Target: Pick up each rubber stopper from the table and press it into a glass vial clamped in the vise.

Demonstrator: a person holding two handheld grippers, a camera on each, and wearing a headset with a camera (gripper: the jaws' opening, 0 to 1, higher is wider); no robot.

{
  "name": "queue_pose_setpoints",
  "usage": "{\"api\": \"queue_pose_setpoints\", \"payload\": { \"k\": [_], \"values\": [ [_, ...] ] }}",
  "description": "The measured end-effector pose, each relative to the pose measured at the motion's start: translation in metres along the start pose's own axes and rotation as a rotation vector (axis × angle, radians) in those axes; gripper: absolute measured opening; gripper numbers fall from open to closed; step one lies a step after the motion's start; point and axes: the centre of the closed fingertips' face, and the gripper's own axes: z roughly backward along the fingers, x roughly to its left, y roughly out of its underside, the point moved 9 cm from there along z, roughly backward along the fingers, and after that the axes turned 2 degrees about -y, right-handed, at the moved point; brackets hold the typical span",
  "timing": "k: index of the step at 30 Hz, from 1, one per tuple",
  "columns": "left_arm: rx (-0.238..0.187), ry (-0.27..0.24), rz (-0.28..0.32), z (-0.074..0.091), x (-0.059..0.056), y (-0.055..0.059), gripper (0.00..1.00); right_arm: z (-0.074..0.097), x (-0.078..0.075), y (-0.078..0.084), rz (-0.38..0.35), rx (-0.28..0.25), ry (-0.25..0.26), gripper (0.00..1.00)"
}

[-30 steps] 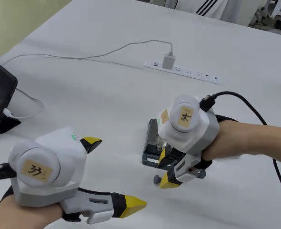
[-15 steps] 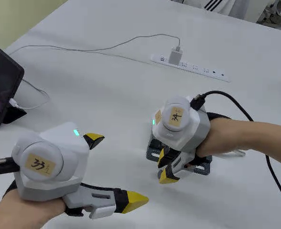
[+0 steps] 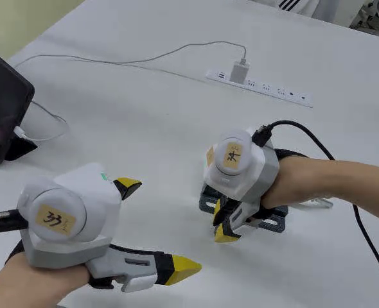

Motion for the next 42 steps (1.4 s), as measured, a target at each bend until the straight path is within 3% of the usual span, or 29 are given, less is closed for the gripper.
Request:
{"api": "queue_pose_setpoints", "payload": {
  "k": [21,30,35,42],
  "values": [
    [0.008,0.010,-0.007,-0.002,0.000,0.000,0.94,-0.002,0.001,0.002,0.040,0.014,0.010,0.09],
    [0.013,0.012,-0.015,-0.001,-0.001,0.000,0.94,-0.002,0.000,0.002,0.024,0.010,0.016,0.08],
    [0.012,0.010,-0.019,0.000,0.000,-0.001,0.94,0.001,0.000,0.004,-0.029,-0.045,0.027,0.08],
    [0.003,0.014,-0.024,-0.001,-0.002,-0.005,0.92,0.023,-0.002,0.007,-0.131,-0.197,0.092,0.08]
  ]
}}
